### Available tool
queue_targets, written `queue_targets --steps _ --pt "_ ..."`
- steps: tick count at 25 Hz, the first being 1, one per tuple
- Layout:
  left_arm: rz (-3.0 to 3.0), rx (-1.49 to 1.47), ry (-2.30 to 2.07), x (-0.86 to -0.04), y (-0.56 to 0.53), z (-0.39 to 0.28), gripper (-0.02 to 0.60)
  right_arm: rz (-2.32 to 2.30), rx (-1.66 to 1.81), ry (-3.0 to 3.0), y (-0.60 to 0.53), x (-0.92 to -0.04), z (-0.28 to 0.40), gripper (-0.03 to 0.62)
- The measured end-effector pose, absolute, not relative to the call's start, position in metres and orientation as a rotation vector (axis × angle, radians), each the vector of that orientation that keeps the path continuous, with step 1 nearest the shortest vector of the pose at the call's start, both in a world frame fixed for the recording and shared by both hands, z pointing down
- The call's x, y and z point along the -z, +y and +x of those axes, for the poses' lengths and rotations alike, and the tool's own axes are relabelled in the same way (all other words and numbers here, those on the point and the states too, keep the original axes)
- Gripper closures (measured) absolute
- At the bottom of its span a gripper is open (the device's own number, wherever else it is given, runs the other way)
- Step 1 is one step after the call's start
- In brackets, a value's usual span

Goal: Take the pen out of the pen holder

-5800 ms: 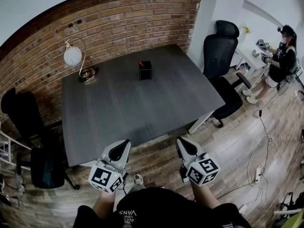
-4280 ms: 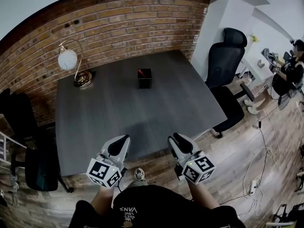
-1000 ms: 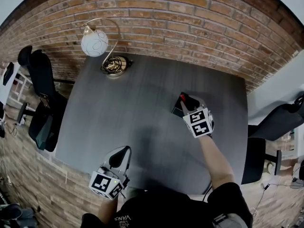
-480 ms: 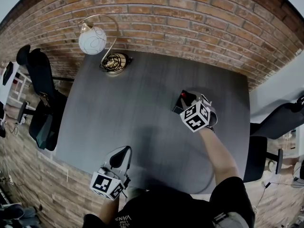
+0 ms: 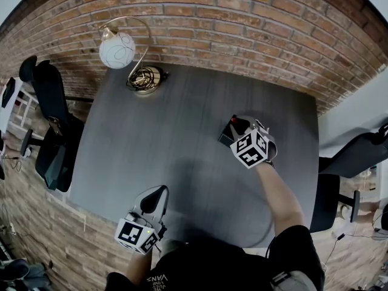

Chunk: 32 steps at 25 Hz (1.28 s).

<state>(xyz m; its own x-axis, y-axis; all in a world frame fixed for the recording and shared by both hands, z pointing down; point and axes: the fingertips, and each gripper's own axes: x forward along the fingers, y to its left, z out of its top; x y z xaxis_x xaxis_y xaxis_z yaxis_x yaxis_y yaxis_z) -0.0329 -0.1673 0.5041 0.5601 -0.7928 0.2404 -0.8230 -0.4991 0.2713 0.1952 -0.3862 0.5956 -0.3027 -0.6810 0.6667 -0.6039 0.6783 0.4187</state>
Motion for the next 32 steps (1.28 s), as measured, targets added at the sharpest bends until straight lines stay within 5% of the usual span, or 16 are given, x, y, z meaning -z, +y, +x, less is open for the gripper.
queue_targets --steps 32 --pt "2.541 -0.036 -1.224 -0.480 -0.159 -0.036 0.529 1.380 0.059 -2.272 -0.332 -0.473 0.192 0.530"
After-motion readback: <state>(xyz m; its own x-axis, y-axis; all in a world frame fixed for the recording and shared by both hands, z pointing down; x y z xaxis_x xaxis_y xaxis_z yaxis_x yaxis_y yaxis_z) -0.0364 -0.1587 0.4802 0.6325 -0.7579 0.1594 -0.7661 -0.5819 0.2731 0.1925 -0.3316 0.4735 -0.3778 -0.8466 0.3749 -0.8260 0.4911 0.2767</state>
